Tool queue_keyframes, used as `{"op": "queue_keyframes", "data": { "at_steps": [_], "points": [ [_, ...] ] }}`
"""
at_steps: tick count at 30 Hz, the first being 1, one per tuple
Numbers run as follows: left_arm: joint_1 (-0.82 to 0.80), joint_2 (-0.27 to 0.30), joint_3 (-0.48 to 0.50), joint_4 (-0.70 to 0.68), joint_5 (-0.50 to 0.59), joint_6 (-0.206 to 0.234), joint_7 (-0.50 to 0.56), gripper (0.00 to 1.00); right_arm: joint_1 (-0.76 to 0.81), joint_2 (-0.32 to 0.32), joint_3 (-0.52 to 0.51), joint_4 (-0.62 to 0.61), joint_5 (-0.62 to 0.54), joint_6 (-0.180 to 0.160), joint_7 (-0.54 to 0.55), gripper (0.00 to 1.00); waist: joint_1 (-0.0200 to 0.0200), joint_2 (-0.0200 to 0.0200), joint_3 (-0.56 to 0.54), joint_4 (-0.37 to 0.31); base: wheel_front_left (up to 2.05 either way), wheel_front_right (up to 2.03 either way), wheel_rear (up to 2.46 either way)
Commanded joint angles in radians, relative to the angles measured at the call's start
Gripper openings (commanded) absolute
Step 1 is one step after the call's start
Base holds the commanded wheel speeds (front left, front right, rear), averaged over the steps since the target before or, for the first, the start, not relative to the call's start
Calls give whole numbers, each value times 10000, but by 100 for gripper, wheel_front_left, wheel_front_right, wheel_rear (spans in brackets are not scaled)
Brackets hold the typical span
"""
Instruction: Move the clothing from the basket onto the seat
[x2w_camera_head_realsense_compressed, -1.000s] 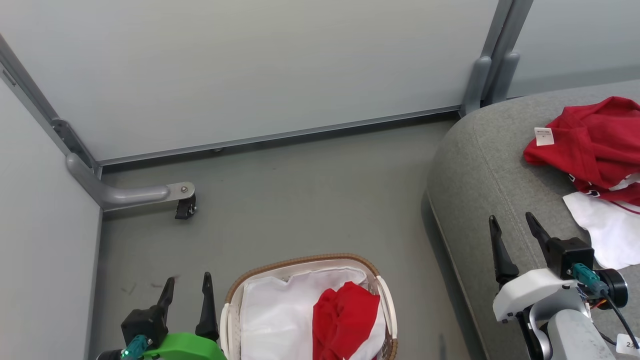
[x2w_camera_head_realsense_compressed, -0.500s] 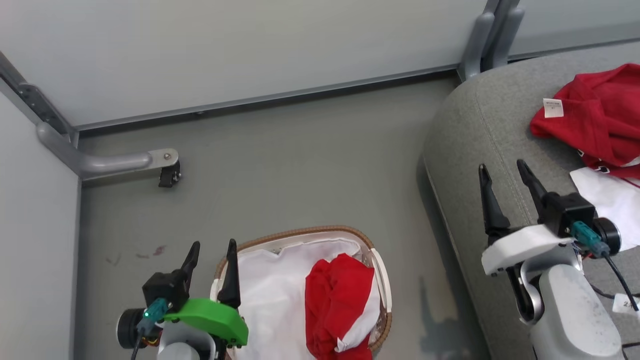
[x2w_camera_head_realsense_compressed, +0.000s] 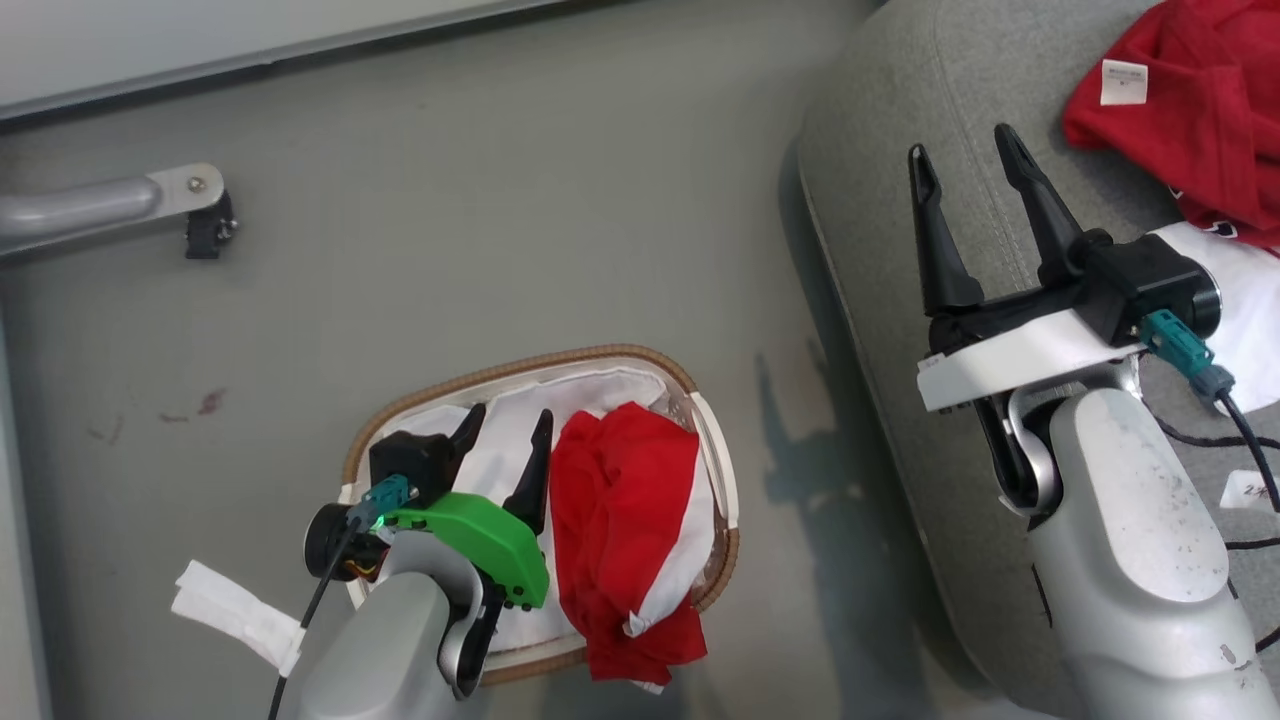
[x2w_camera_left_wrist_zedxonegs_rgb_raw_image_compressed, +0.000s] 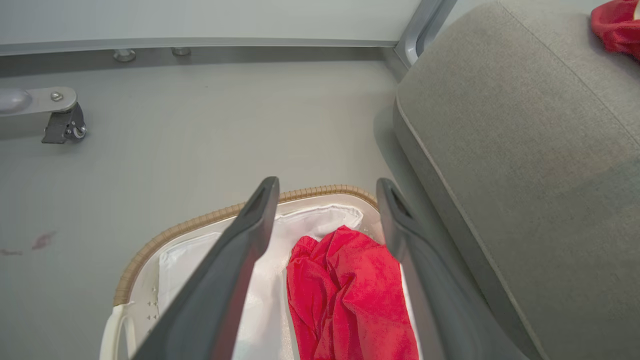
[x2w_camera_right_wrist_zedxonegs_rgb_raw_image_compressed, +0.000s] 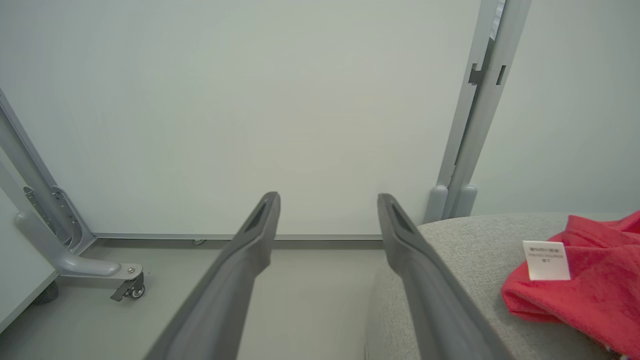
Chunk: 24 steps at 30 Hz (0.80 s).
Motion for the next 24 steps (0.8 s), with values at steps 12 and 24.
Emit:
{"op": "queue_keyframes", "data": {
  "at_steps": [12, 24],
  "points": [
    [-2198, 81, -2018, 2474, -1929, -108, 1067, 100, -1094, -16, 505, -908, 534, -14, -2, 100, 0, 0, 2758, -1566, 0, 0, 0],
    [-3131, 99, -3319, 3702, -3123, -111, 2544, 100, -1544, -20, 758, -1477, 995, -14, -2, 100, 0, 0, 3670, -1896, 0, 0, 0]
  ]
}}
